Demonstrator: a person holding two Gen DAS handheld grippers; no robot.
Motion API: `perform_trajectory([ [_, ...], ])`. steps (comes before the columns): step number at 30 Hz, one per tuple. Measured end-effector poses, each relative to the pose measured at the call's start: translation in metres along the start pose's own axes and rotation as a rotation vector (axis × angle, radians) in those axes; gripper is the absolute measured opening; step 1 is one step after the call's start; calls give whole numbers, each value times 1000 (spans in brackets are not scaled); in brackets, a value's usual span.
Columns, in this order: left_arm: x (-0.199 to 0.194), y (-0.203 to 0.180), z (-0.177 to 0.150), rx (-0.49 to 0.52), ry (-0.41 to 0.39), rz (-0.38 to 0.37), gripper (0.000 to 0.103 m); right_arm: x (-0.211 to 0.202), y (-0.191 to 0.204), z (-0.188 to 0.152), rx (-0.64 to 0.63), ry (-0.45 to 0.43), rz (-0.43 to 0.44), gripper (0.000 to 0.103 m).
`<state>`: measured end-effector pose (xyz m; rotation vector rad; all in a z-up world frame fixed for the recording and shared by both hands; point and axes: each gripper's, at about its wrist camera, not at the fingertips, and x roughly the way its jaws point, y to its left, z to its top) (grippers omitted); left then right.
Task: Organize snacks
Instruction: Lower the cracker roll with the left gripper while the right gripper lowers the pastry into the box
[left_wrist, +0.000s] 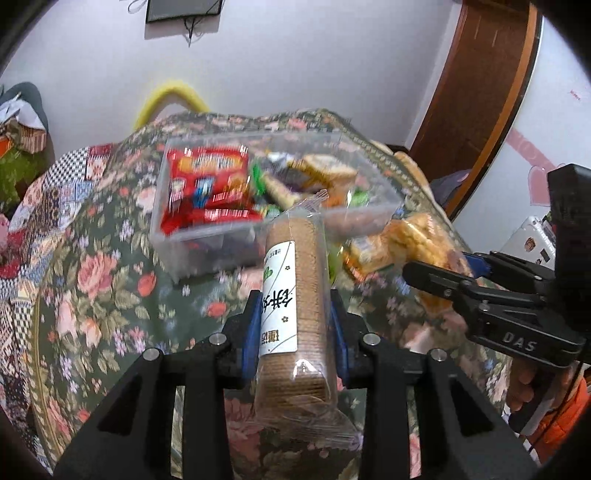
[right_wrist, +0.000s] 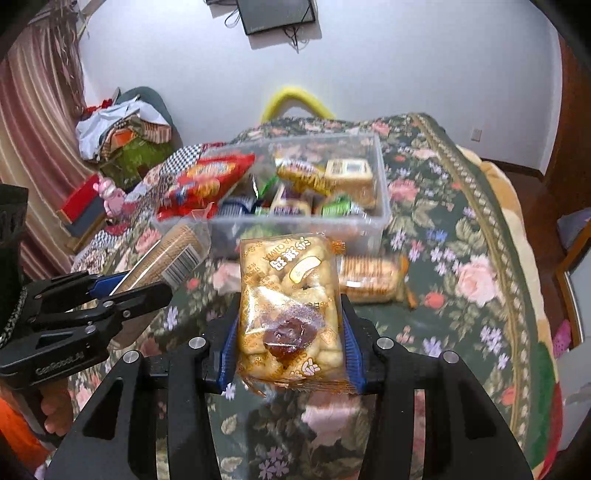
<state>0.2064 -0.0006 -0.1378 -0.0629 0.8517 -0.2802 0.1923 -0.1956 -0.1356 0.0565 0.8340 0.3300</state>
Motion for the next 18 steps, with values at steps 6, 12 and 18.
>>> perform_trajectory([
  [6,-4,-5,24,-5,-51,-10,34,-5,-3,16,-5,-48,-14,44],
  [12,3,-4,50,-13,-88,3,34,-5,-5,37,-17,-84,-25,44],
  [18,16,-5,76,-18,-107,3,34,5,-7,57,-14,-103,-7,44],
])
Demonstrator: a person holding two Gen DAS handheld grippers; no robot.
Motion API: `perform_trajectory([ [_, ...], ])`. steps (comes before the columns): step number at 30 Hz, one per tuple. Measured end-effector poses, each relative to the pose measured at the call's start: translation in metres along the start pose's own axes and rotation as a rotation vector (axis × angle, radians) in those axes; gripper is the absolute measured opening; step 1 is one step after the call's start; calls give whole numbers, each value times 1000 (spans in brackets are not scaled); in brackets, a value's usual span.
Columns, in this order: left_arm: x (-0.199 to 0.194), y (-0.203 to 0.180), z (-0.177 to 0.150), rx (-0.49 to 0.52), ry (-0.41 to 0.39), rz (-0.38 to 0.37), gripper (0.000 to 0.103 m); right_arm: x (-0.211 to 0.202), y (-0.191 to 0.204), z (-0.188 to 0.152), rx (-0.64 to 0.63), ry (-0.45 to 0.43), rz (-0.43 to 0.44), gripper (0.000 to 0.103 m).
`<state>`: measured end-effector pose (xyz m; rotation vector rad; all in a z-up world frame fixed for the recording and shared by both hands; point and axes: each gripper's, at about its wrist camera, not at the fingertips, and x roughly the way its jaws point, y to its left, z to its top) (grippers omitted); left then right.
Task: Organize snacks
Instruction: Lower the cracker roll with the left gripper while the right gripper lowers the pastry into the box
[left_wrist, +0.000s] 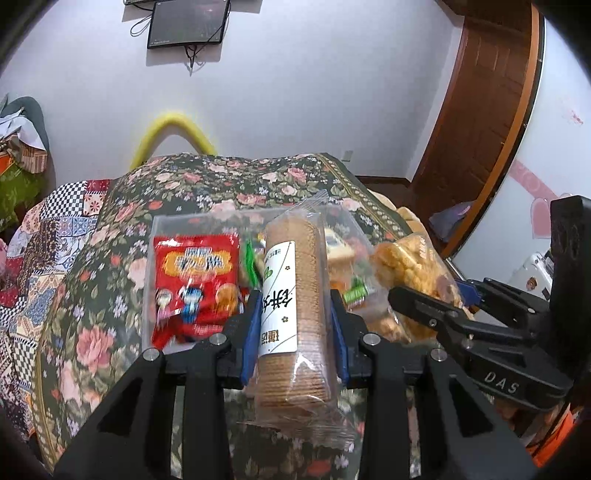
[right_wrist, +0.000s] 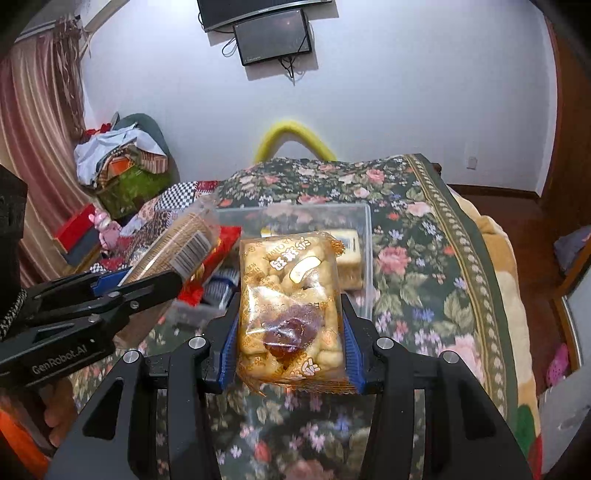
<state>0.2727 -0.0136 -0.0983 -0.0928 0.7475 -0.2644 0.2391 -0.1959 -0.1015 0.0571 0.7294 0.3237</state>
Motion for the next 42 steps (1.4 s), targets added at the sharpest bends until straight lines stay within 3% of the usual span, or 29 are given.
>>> perform_trajectory([
  [16,72,25,36,-71,52,39,34,62,-10,40,-15,39,-40,44],
  [27,101,38,37,-98,97,63,34,100,-21,46,7,131,15,44],
  [37,94,32,31,-42,92,82,35,100,-15,49,-28,130,-41,47],
  [42,74,33,27,-57,86,58,36,76,-10,48,-38,99,-43,58],
])
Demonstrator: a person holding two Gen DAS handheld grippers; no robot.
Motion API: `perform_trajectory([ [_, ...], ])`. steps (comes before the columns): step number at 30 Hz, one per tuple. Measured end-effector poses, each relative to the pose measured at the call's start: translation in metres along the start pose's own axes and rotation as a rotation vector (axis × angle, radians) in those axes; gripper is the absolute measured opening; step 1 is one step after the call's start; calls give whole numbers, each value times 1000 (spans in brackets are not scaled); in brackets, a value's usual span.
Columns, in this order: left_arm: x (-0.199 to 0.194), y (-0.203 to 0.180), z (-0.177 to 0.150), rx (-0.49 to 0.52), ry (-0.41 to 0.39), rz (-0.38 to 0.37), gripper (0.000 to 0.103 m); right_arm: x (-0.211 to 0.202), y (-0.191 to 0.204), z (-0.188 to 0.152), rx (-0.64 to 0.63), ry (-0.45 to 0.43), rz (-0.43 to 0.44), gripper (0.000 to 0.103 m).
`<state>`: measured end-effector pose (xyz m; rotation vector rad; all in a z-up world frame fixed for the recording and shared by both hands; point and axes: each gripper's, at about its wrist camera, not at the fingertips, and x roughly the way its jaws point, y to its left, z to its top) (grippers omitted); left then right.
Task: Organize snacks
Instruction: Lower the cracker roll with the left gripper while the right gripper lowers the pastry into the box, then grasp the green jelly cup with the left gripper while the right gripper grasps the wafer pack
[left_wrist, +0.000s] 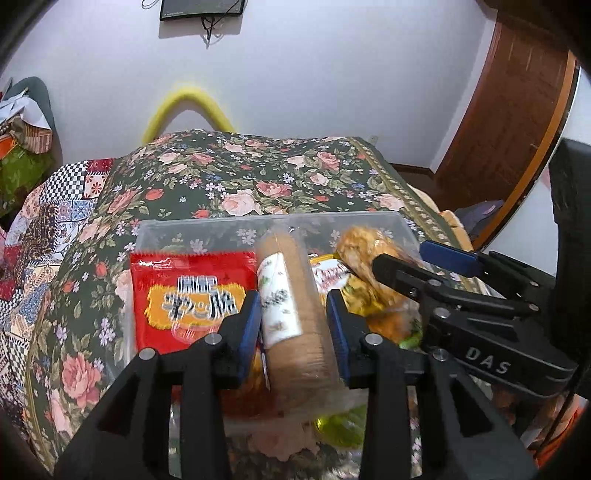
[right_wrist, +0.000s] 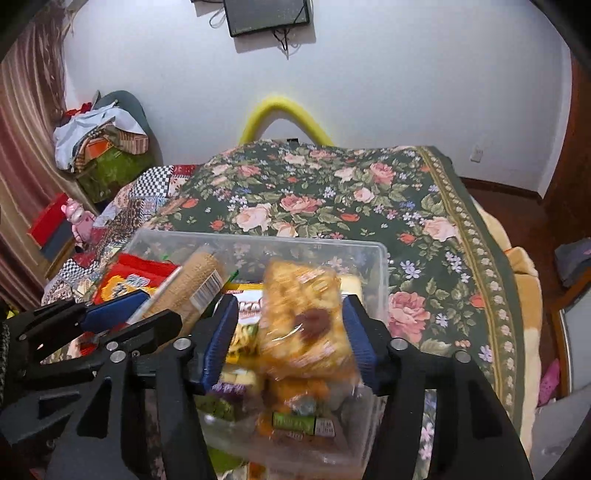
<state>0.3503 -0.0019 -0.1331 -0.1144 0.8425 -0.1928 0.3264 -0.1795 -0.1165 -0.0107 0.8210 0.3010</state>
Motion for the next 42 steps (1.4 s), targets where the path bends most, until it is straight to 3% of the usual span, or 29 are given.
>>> perform_trajectory([
  [11,-64,-6,-25,53,-40,11,50,-48,9,-32,-61,-21,-26,71],
  [15,-79,-9,-41,71,-41,21,59,-56,8,-53,-66,-13,-50,86],
  [19,-87,-13,-56,85,-34,28,67,-50,1,-73,-43,25,-68,93],
  [24,-81,-14,-78,83,12,27,73,-35,-8,-91,-3,88,-67,96],
  [31,-58,-9,-102,87,100,37,73,-2,-16,-101,52,170,-50,96],
  [42,-28,-12,-112,82,160,10,73,24,-17,-103,57,201,-59,96],
])
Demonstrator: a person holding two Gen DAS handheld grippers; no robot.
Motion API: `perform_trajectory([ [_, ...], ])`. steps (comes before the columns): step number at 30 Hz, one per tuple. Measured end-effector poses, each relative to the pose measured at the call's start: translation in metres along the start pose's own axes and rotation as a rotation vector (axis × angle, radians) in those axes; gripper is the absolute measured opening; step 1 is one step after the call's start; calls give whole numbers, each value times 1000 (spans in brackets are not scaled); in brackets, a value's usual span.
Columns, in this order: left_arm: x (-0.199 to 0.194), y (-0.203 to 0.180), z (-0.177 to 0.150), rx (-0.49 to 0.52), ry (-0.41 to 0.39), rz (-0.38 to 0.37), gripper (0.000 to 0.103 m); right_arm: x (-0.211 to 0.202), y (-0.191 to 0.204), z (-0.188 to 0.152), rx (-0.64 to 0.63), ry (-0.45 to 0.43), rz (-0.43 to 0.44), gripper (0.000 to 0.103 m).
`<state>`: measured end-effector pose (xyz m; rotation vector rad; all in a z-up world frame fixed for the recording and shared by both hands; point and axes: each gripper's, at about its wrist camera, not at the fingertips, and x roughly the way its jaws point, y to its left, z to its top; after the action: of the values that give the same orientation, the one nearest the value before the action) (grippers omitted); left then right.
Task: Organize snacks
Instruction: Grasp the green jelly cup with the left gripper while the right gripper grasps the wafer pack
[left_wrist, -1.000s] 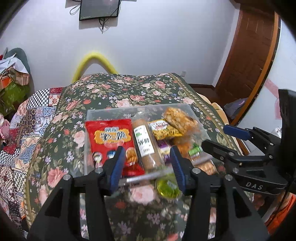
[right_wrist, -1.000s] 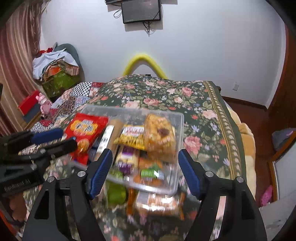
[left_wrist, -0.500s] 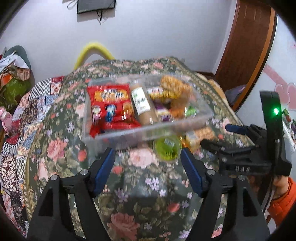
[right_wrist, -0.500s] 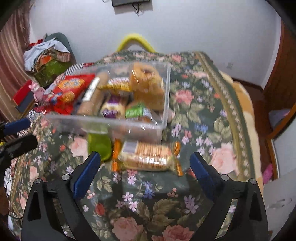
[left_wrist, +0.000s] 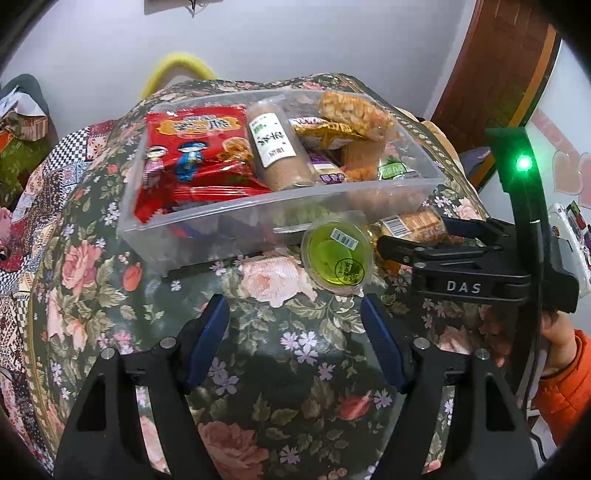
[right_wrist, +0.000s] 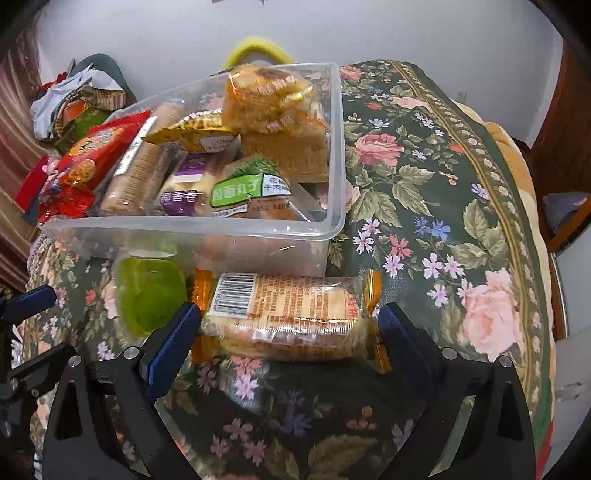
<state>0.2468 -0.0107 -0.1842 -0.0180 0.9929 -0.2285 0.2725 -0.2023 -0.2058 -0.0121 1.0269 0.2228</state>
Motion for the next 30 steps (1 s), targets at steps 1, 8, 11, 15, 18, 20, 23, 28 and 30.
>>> perform_trajectory([
  [1,2,-2,1,0,2,-2,73,0,1,0,-11,-4,-3,95],
  [8,15,-17,10,0,10,-17,73,-11,-6,-10,-23,-39,16,78],
  [11,21,-22,16,-4,16,-22,73,-19,-10,-17,-24,-53,14,76],
  [15,40,-31,24,-7,40,-17,73,-23,-19,-20,-22,-64,15,76],
  [18,55,-36,31,-16,63,-14,73,-27,-25,-25,-12,-67,17,75],
  [20,61,-35,35,-16,62,1,73,-30,-29,-28,-12,-68,23,75],
  [23,69,-39,39,-20,59,8,73,-30,-33,-28,-15,-74,14,75],
  [28,81,-42,39,-35,77,15,58,-34,-35,-30,-7,-82,17,75],
  [30,79,-41,37,-34,67,9,57,-33,-34,-29,-8,-77,19,75],
])
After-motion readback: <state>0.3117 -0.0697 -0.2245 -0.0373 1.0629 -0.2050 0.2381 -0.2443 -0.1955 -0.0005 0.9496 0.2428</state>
